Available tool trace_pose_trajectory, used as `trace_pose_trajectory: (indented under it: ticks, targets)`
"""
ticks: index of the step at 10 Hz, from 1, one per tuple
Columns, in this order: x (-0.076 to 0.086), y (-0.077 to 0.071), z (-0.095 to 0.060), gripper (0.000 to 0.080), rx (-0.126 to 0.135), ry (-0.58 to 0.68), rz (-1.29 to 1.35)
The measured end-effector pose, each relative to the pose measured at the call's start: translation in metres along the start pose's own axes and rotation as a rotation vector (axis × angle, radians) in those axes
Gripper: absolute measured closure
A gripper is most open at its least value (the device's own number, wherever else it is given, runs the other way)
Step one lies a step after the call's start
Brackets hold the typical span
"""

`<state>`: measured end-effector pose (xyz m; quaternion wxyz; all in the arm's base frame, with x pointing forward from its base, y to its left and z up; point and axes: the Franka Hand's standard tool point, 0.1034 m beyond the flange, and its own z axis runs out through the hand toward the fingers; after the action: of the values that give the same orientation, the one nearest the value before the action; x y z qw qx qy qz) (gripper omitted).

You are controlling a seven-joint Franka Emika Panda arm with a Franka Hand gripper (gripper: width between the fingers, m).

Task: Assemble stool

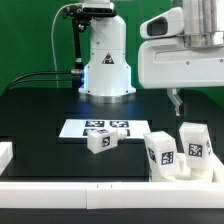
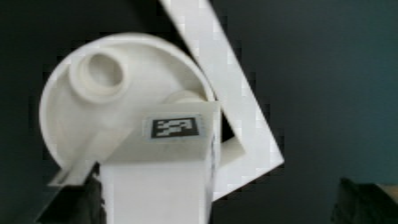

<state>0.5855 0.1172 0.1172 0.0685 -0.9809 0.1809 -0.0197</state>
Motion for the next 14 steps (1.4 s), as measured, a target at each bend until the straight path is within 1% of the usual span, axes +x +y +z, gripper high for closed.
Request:
trace_pose_trajectory:
  ticks: [2, 3, 4, 5, 6, 7, 8, 11, 13, 14]
  targets:
    - [0.0, 0.001, 0.0, 0.015, -0.002, 0.0, -0.103]
    - [0.001, 0.002, 0.001, 0.015, -0.011, 0.001, -0.19]
    - [0.002, 0.001, 0.004, 0.015, -0.056, 0.007, -0.353]
    - [0.002, 0.0, 0.007, 0.015, -0.093, 0.005, -0.485]
    - [0.001, 0.0, 0.011, 0.015, -0.141, -0.014, -0.672]
    - [0.003, -0.003, 0.013, 0.015, -0.178, -0.027, -0.808]
    - [0.006, -0.002, 0.012, 0.015, -0.175, -0.02, -0.858]
    - [0.007, 0.004, 0.013, 0.015, -0.184, -0.048, -1.01]
    - [0.01, 0.012, 0.022, 0.015, -0.189, -0.087, -1.144]
    - [0.009, 0.018, 0.031, 0.015, -0.187, -0.112, -1.226]
